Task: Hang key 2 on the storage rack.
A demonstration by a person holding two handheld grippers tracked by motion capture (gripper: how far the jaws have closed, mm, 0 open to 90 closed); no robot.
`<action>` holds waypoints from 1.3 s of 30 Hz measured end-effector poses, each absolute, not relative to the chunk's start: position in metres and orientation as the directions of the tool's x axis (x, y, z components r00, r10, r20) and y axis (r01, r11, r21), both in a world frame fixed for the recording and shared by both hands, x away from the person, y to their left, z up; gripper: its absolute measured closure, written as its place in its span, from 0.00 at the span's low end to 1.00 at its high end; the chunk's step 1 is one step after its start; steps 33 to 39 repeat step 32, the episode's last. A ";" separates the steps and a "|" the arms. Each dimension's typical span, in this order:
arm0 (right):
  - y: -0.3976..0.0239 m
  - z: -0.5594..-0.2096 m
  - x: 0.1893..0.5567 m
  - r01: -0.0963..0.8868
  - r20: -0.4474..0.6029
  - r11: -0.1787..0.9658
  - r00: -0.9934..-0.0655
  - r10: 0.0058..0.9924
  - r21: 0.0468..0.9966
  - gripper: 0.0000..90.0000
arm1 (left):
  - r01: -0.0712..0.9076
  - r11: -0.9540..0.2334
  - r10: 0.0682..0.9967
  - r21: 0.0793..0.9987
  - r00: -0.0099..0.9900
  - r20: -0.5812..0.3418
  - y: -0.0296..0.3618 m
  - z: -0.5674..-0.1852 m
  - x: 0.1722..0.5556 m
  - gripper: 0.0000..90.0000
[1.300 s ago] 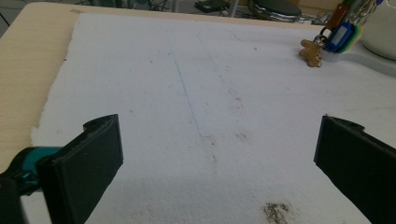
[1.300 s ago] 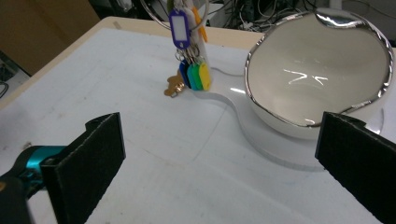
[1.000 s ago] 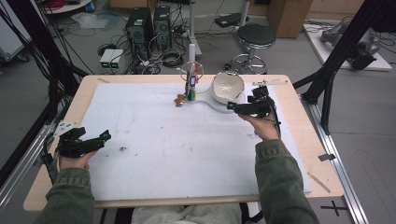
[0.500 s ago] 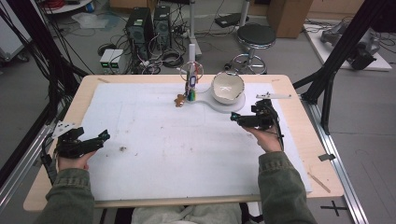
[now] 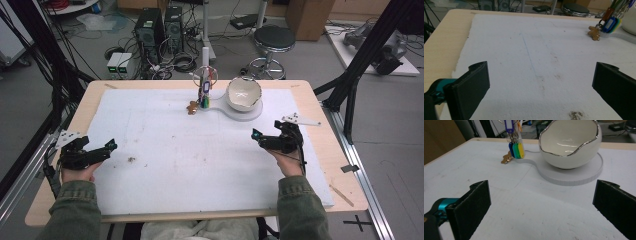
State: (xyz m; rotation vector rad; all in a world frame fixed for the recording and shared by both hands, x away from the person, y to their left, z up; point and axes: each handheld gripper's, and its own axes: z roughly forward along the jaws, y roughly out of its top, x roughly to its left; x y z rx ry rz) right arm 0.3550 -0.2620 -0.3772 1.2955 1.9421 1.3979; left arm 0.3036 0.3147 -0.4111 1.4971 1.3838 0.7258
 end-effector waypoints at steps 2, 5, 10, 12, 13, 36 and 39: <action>-0.265 -0.380 0.351 0.437 0.185 0.046 -0.470 0.863 0.898 0.01 | 0.410 0.077 0.969 0.909 0.185 -0.166 0.314 -0.411 0.303 0.02; -0.269 -0.384 0.347 0.430 0.183 0.036 -0.456 0.871 0.902 0.01 | 0.411 0.070 0.969 0.909 0.188 -0.160 0.314 -0.411 0.303 0.02; -0.277 -0.391 0.341 0.425 0.182 0.017 -0.423 0.888 0.905 0.01 | 0.412 0.062 0.969 0.909 0.194 -0.154 0.314 -0.412 0.303 0.02; -0.279 -0.394 0.339 0.425 0.171 0.020 -0.408 0.897 0.905 0.01 | 0.412 0.061 0.969 0.909 0.193 -0.152 0.314 -0.412 0.303 0.02; -0.279 -0.395 0.338 0.425 0.163 0.025 -0.401 0.901 0.905 0.01 | 0.412 0.061 0.970 0.909 0.191 -0.151 0.314 -0.412 0.303 0.02; -0.281 -0.406 0.322 0.354 0.041 0.087 -0.339 0.940 0.931 0.01 | 0.410 0.071 0.973 0.909 0.173 -0.153 0.317 -0.414 0.306 0.02; -0.281 -0.406 0.322 0.354 0.041 0.087 -0.339 0.940 0.931 0.01 | 0.410 0.071 0.973 0.909 0.173 -0.153 0.317 -0.414 0.306 0.02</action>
